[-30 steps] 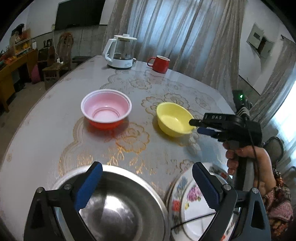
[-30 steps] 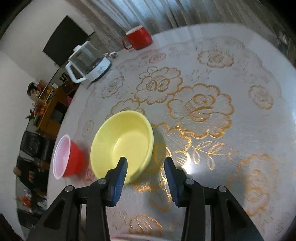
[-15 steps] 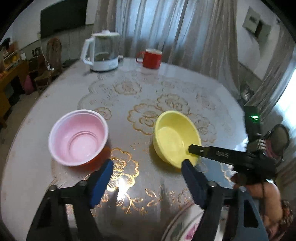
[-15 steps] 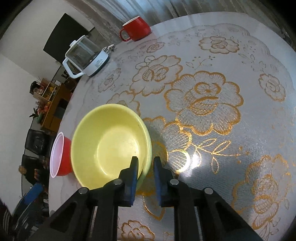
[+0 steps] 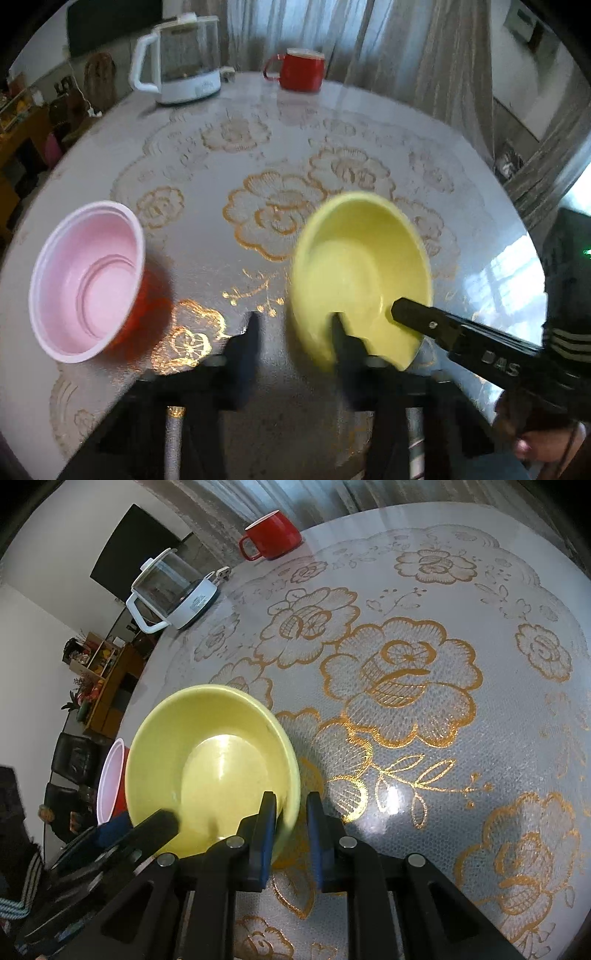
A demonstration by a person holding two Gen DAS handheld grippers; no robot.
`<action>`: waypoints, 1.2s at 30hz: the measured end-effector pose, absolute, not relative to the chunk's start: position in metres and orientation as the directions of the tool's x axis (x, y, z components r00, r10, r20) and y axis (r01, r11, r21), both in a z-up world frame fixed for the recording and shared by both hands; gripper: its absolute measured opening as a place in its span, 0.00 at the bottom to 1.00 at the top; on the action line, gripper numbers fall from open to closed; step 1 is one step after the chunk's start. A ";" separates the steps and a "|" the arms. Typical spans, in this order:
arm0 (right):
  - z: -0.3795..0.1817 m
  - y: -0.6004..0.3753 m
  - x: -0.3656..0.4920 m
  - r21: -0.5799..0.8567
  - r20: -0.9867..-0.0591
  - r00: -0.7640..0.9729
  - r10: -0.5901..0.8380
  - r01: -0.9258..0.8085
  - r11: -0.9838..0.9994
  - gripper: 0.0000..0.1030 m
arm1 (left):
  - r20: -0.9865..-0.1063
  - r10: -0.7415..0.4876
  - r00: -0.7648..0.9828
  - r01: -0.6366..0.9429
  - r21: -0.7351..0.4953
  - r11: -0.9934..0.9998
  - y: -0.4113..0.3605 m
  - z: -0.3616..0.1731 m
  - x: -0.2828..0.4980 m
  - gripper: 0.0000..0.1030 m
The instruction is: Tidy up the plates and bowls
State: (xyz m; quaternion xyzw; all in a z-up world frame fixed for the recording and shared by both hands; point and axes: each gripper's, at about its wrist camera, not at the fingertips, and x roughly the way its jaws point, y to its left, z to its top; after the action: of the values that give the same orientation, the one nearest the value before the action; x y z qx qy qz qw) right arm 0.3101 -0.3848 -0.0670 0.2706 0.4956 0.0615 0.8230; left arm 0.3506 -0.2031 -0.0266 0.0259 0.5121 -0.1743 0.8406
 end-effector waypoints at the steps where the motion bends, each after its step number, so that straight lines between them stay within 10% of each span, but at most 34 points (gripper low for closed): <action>1: -0.067 -0.384 0.310 0.516 -0.777 0.500 0.381 0.162 0.841 0.15 | -0.873 -0.264 0.410 0.323 -0.132 0.937 -0.204 -0.029 0.351 0.19; 36: 0.002 -0.331 0.199 0.565 -0.681 0.610 0.406 0.085 0.821 0.12 | -0.739 -0.385 0.553 0.356 -0.207 0.911 -0.134 0.031 0.226 0.16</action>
State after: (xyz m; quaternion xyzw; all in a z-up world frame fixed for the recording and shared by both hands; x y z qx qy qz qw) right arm 0.1987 -0.3308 0.0023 0.2843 0.4314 0.0943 0.8510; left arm 0.2262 -0.1344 0.0310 -0.0166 0.4234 -0.2103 0.8811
